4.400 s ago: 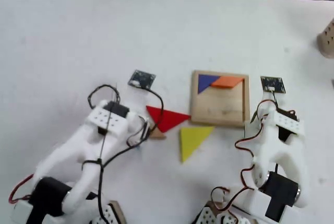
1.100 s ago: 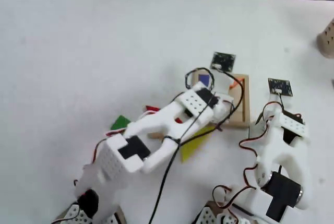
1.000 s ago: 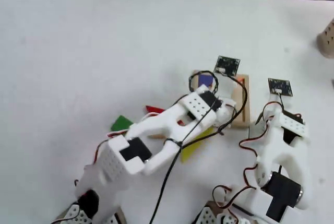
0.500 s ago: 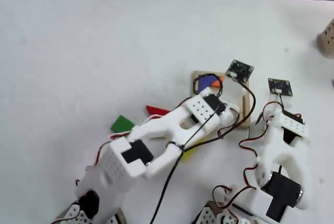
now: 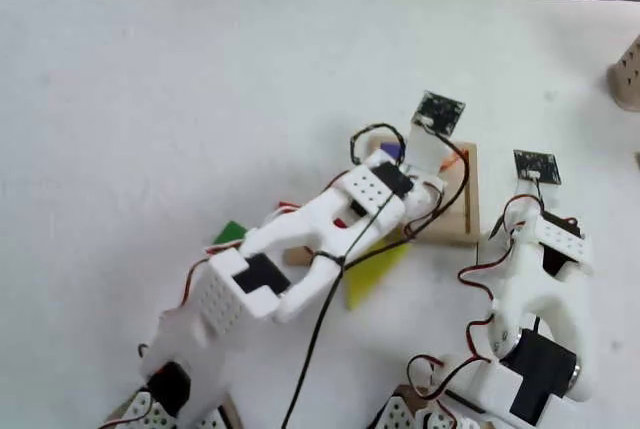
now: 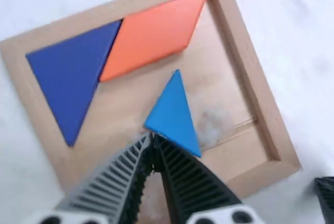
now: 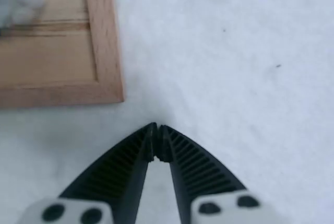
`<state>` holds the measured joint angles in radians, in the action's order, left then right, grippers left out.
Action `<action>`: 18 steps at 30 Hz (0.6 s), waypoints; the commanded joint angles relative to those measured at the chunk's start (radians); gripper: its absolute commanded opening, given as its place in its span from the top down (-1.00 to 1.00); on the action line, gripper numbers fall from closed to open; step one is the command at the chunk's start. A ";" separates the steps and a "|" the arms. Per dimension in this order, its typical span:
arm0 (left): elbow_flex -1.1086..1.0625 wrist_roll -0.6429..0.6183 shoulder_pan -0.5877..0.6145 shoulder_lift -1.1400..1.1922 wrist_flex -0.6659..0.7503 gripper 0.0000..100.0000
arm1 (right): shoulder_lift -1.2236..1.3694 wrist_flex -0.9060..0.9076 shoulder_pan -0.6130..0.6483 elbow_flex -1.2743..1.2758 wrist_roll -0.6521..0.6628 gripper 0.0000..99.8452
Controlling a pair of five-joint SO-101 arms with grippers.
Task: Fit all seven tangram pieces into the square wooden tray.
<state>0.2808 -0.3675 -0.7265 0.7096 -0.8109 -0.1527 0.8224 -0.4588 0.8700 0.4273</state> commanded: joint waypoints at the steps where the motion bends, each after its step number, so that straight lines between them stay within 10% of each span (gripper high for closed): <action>1: 0.057 0.012 0.033 -0.025 0.041 0.96 | 0.001 0.001 0.005 -0.028 0.003 0.97; 11: 0.046 0.008 -0.125 -0.194 -0.147 0.96 | 0.001 0.001 0.024 -0.028 0.003 0.97; 18: 0.057 0.012 -0.166 -0.088 -0.037 0.96 | 0.001 0.001 0.024 -0.028 0.003 0.97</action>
<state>0.2808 -0.3690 -0.8769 0.5992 -0.9337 -0.1527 0.8224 -0.4434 0.8700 0.4273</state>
